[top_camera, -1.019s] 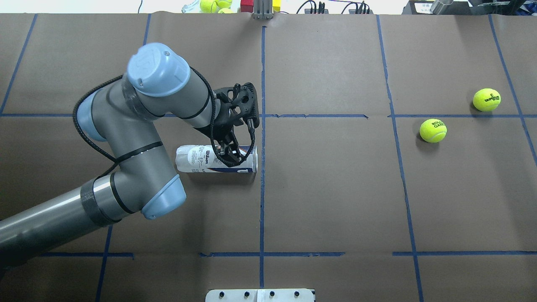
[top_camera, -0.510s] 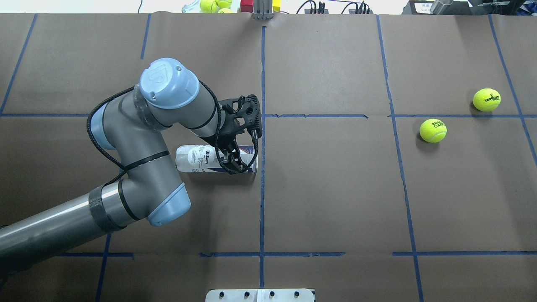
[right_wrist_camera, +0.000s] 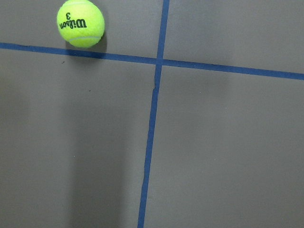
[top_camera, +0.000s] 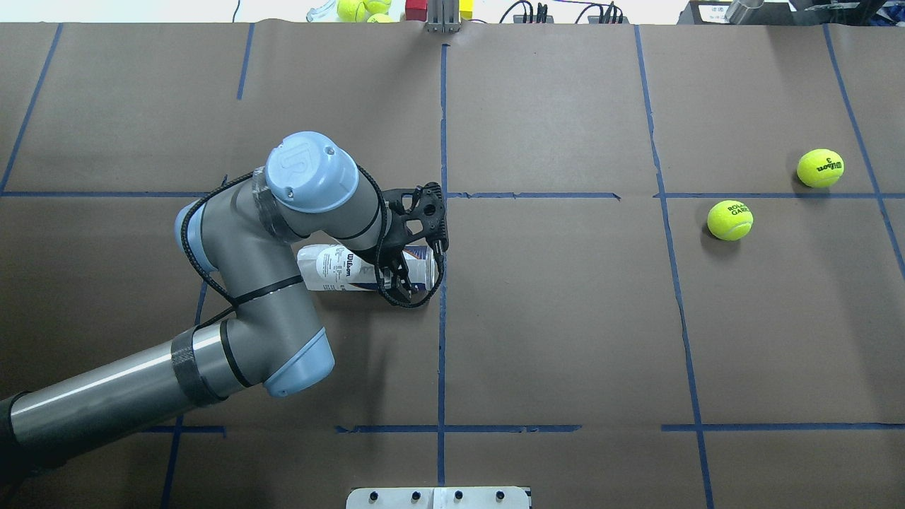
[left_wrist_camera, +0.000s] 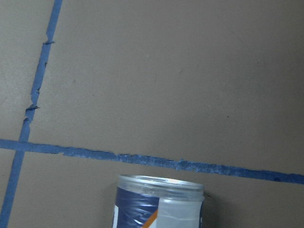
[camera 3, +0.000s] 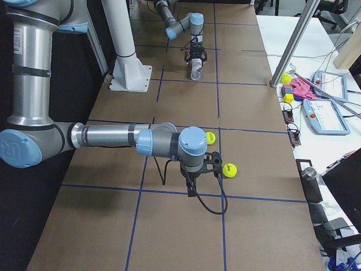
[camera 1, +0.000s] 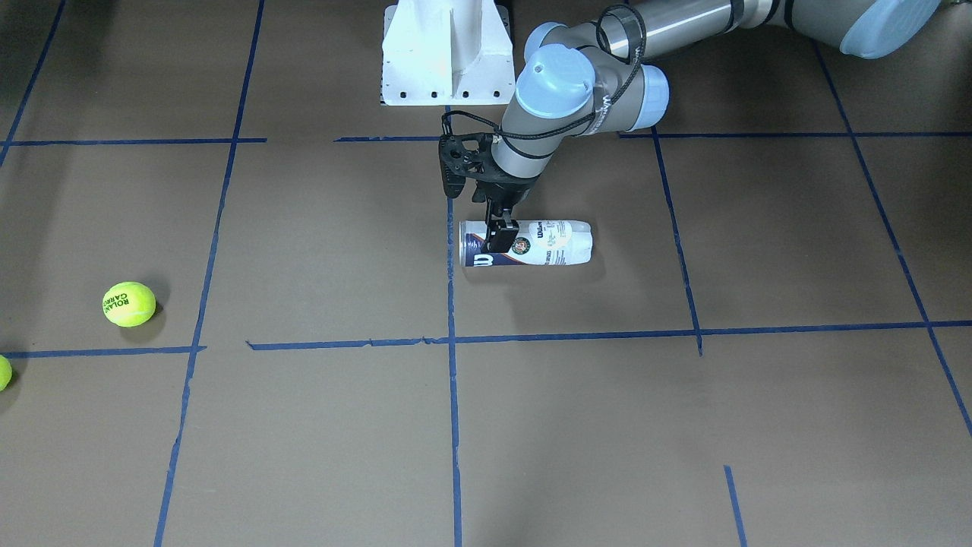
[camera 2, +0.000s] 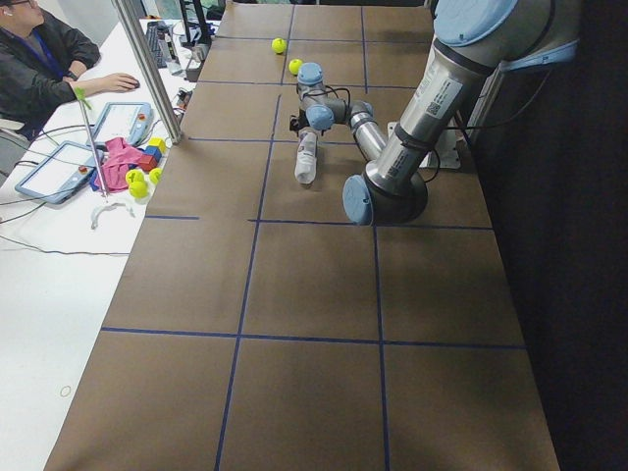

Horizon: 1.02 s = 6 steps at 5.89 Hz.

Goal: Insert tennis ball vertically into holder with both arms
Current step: 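Close the left gripper around the tube near its open end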

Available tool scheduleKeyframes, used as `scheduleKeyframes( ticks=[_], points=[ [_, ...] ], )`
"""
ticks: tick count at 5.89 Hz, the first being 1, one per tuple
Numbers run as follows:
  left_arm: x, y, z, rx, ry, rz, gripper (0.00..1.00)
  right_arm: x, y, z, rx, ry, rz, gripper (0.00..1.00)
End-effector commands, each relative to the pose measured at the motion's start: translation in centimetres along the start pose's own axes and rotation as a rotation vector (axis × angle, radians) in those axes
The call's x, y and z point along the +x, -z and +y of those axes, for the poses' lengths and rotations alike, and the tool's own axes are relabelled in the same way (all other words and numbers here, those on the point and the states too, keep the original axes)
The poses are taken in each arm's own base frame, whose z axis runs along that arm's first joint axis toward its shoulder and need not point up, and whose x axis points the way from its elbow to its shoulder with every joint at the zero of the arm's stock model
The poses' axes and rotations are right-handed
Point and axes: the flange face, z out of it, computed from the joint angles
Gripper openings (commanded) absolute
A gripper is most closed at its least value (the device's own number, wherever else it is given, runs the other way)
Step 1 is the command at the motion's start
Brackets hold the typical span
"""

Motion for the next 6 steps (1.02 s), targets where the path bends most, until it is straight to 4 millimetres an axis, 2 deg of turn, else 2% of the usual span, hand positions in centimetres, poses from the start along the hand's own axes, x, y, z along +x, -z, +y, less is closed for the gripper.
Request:
scheduleKeyframes(
  ticks=[1,2,3,6],
  points=[
    [-0.4,-1.2,-1.2,-0.015,0.000,-0.017,1.00,0.0,0.0,0.0,-0.001,-0.001,0.000,1.00],
    [-1.0,-2.2,-2.2,-0.007,-0.003,-0.020,1.00,0.0,0.0,0.0,-0.001,-0.001,0.000,1.00],
    [-1.5,-3.6,-1.7,0.003,-0.005,-0.021,1.00,0.1,-0.1,0.1,-0.002,-0.002,0.000,1.00],
    [-0.9,-4.4,-1.4,-0.009,-0.011,-0.010,1.00,0.1,-0.1,0.1,-0.003,-0.003,0.000,1.00]
  ],
)
